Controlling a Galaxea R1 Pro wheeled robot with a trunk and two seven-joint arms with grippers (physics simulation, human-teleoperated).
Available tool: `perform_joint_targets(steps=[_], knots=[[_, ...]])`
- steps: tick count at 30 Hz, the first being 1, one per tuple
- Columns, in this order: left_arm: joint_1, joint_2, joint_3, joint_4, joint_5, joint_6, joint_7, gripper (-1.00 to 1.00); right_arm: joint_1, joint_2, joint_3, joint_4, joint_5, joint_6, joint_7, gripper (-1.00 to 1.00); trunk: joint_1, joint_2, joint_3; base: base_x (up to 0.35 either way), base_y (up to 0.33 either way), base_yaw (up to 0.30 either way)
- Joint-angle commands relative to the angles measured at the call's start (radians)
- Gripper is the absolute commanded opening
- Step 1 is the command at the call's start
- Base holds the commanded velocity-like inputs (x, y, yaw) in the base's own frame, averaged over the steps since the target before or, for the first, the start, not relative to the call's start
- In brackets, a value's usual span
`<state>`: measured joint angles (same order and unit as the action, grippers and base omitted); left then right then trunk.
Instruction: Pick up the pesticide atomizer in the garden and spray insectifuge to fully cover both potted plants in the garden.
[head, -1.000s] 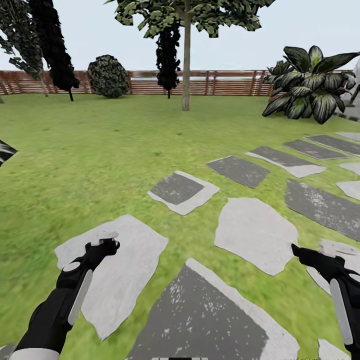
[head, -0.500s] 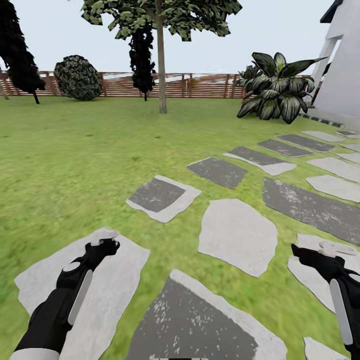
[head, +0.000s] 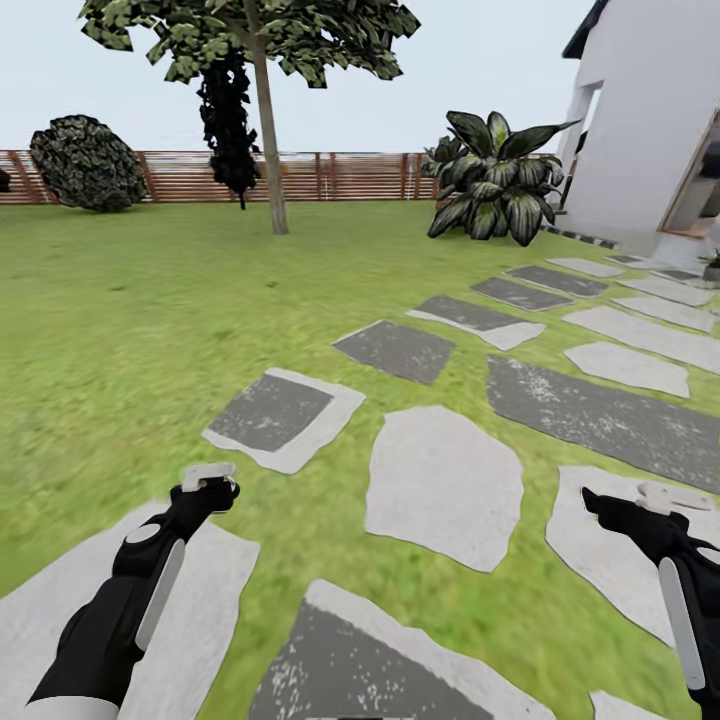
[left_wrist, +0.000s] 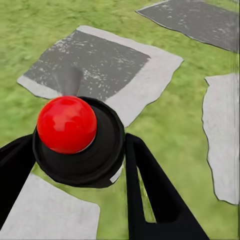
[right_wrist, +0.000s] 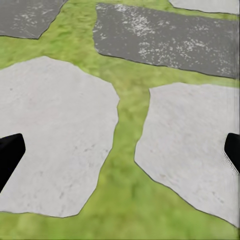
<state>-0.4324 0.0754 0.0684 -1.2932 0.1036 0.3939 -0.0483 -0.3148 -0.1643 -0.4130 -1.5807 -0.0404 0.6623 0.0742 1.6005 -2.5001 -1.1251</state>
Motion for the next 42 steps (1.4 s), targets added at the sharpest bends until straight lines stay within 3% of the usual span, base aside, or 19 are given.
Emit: perform_joint_targets(steps=[1,42], knots=[[0.0,0.0,0.002,-0.002,0.01,0.006,-0.002,-1.0,-0.001,0.0,-0.001,-0.001,-0.004,0.005,0.003,1.0,0.0,0.0,0.0,0.322,0.0,-0.265],[0.0,0.001,0.002,0.0,0.011,0.005,-0.003,-1.0,-0.001,0.0,-0.001,-0.001,-0.003,0.005,0.003,1.0,0.0,0.0,0.018,0.326,0.0,-0.253]])
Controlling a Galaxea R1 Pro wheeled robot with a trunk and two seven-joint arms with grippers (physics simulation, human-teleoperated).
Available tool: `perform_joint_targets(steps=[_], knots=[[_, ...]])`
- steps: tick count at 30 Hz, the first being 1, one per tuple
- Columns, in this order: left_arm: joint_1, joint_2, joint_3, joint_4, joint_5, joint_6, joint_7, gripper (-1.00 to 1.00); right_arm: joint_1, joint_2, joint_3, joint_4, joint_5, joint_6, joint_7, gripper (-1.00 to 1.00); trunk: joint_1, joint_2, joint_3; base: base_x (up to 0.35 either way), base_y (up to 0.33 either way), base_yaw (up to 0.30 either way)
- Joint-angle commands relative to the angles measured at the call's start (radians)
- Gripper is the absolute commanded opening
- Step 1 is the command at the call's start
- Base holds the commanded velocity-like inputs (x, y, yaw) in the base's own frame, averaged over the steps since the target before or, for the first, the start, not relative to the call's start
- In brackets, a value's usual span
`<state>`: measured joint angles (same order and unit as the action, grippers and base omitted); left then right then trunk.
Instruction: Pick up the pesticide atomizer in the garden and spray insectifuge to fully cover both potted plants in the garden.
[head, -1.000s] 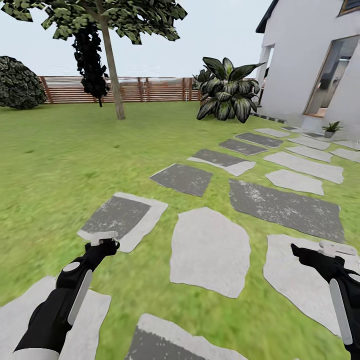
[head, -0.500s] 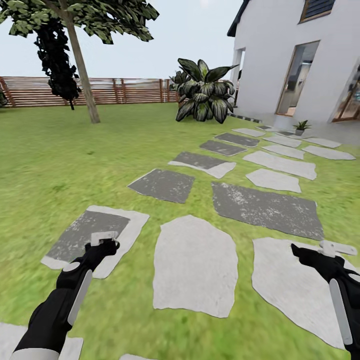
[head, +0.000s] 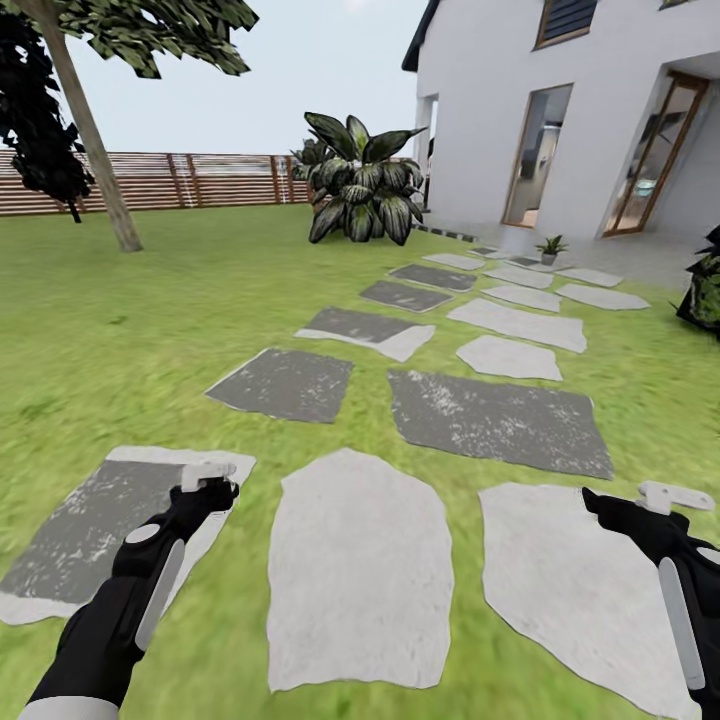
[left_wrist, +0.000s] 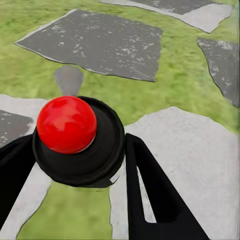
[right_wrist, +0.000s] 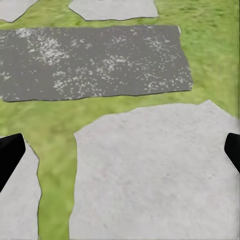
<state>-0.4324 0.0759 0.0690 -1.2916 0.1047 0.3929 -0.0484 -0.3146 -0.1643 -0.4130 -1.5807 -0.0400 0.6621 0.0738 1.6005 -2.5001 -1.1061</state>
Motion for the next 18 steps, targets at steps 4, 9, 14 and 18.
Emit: perform_joint_targets(steps=[4,9,14,18], knots=[[0.0,0.0,0.002,-0.002,0.01,0.007,-0.002,-1.0,-0.001,0.0,-0.001,-0.001,-0.004,0.005,0.003,1.0,0.0,0.0,0.001,0.326,0.0,-0.252],[0.0,0.0,0.002,-0.002,0.01,0.007,-0.002,-1.0,-0.001,0.0,-0.001,-0.001,-0.004,0.005,0.003,1.0,0.0,0.0,0.003,0.326,0.0,-0.252],[0.0,0.0,0.002,-0.002,0.01,0.006,-0.002,-1.0,-0.001,0.0,-0.001,-0.001,-0.004,0.005,0.003,1.0,0.0,0.0,0.005,0.327,0.0,-0.252],[0.0,-0.001,0.002,-0.002,0.01,0.006,-0.002,-1.0,-0.001,0.0,-0.001,-0.001,-0.004,0.005,0.003,1.0,0.0,0.0,0.007,0.327,0.0,-0.252]])
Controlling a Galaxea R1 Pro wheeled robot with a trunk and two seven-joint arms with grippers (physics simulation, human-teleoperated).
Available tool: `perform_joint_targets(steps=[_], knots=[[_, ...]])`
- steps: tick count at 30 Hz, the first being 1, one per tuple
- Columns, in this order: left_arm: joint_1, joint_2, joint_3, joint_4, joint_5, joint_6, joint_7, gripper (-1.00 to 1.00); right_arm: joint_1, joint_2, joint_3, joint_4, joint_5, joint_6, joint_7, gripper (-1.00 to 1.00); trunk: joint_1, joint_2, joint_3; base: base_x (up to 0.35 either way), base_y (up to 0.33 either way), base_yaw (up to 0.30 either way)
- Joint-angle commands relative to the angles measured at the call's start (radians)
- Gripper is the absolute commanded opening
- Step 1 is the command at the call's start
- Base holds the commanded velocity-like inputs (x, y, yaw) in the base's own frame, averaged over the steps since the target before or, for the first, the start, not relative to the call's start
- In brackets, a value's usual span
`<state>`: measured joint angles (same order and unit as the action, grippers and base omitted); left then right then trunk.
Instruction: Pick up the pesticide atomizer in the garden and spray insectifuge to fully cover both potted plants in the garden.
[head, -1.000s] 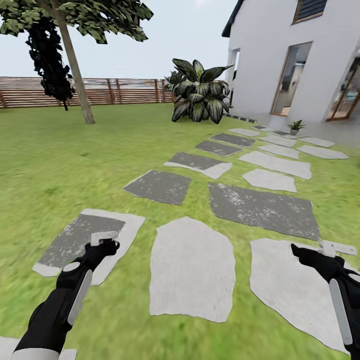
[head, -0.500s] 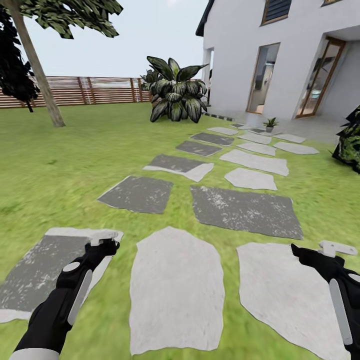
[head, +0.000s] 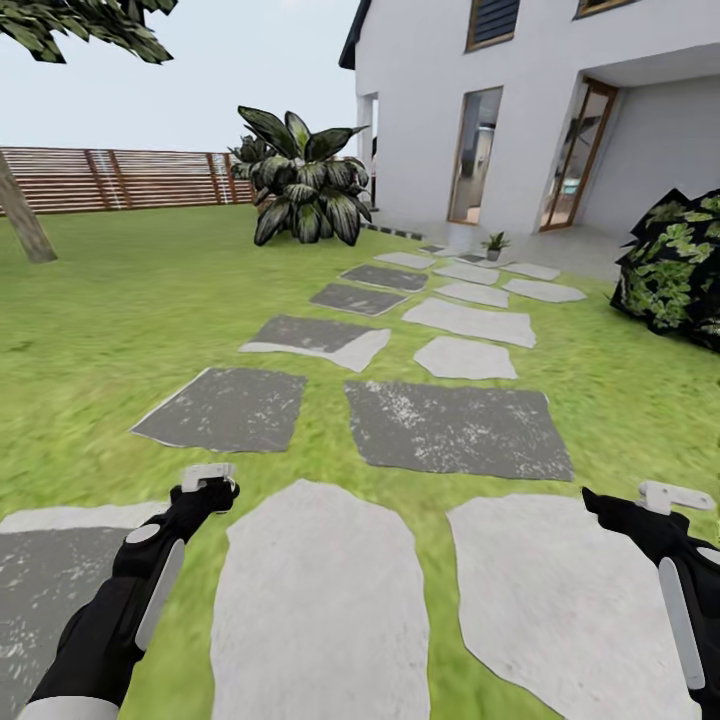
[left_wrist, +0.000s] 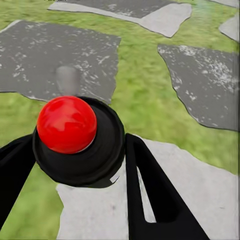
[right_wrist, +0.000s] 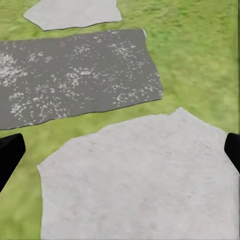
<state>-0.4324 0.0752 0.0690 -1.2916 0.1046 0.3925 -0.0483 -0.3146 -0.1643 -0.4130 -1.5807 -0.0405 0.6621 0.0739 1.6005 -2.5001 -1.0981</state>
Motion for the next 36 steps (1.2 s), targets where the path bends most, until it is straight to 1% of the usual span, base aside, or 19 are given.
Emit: perform_joint_targets(steps=[1,21,24,36], knots=[[0.0,0.0,0.002,-0.002,0.01,0.006,-0.002,-1.0,-0.001,0.0,-0.001,-0.001,-0.004,0.005,0.003,1.0,0.0,0.0,0.0,0.327,0.0,-0.252],[0.0,0.0,0.002,-0.002,0.01,0.006,-0.002,-1.0,-0.001,0.001,-0.001,-0.001,-0.003,0.005,0.003,1.0,0.0,0.0,0.007,0.327,0.0,-0.235],[0.0,0.0,0.002,-0.002,0.01,0.006,-0.003,-1.0,-0.001,0.001,-0.001,-0.001,-0.003,0.005,0.003,1.0,0.0,0.0,0.008,0.327,0.0,-0.129],[0.0,0.0,0.002,-0.002,0.01,0.006,-0.002,-1.0,-0.001,0.0,-0.001,-0.001,-0.002,0.005,0.003,1.0,0.0,0.0,0.008,0.328,0.0,-0.014]])
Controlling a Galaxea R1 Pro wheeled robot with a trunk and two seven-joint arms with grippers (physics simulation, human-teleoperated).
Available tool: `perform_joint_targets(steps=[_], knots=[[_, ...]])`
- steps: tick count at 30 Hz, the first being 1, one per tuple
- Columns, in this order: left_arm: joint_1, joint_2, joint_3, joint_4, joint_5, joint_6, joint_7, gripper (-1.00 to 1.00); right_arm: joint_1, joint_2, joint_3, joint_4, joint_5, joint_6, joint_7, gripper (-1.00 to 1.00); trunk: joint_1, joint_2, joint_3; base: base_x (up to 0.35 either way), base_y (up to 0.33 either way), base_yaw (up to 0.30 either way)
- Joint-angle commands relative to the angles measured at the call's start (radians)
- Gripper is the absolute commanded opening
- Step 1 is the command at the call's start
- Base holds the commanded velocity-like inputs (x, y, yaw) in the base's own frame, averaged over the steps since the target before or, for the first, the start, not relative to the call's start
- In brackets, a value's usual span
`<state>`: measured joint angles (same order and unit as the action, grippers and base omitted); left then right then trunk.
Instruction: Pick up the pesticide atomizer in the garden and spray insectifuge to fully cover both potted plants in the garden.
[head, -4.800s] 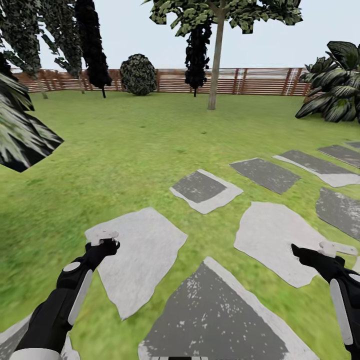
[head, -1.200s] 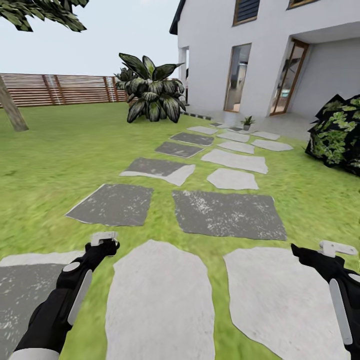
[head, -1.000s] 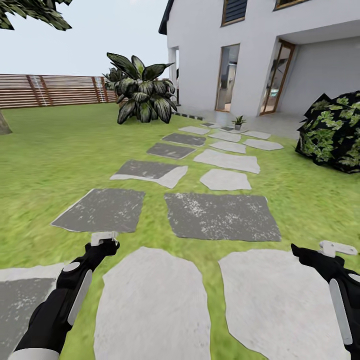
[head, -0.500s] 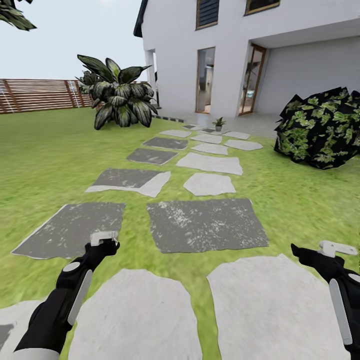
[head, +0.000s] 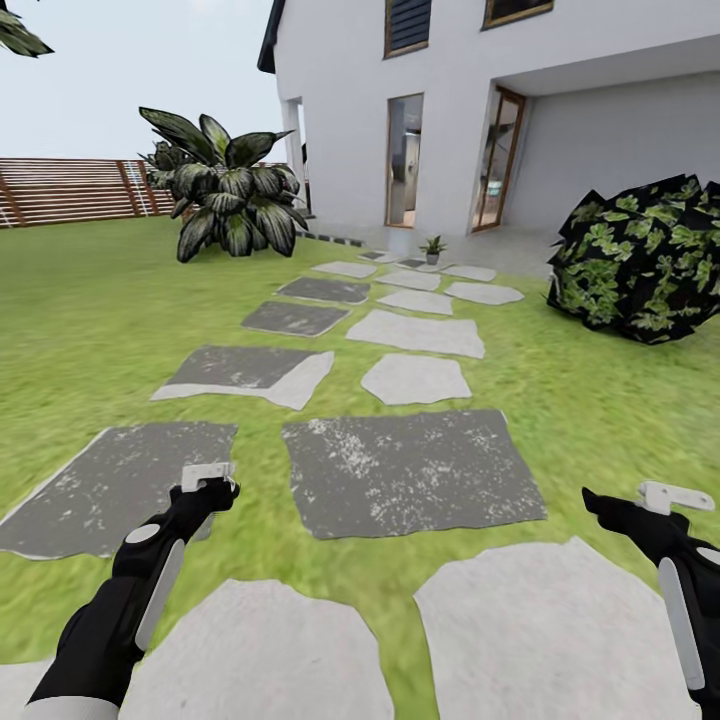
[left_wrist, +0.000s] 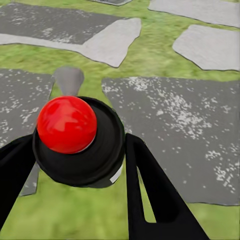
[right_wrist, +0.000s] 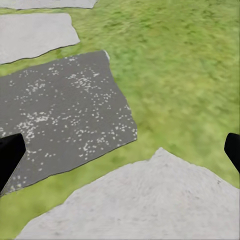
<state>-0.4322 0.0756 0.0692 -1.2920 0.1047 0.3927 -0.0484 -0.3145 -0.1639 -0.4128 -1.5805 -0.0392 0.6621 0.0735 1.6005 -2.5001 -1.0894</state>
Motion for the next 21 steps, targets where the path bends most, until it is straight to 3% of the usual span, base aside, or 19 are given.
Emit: perform_joint_targets(steps=[1,21], knots=[[0.0,0.0,0.001,-0.001,0.01,0.006,-0.002,-1.0,-0.001,0.0,-0.001,-0.001,-0.004,0.005,0.003,1.0,0.0,0.0,-0.001,0.328,0.0,-0.002],[0.0,0.0,0.001,-0.001,0.01,0.006,-0.002,-1.0,0.0,0.0,0.0,-0.001,-0.004,0.004,0.003,1.0,0.0,0.0,0.01,0.329,0.0,0.0]])
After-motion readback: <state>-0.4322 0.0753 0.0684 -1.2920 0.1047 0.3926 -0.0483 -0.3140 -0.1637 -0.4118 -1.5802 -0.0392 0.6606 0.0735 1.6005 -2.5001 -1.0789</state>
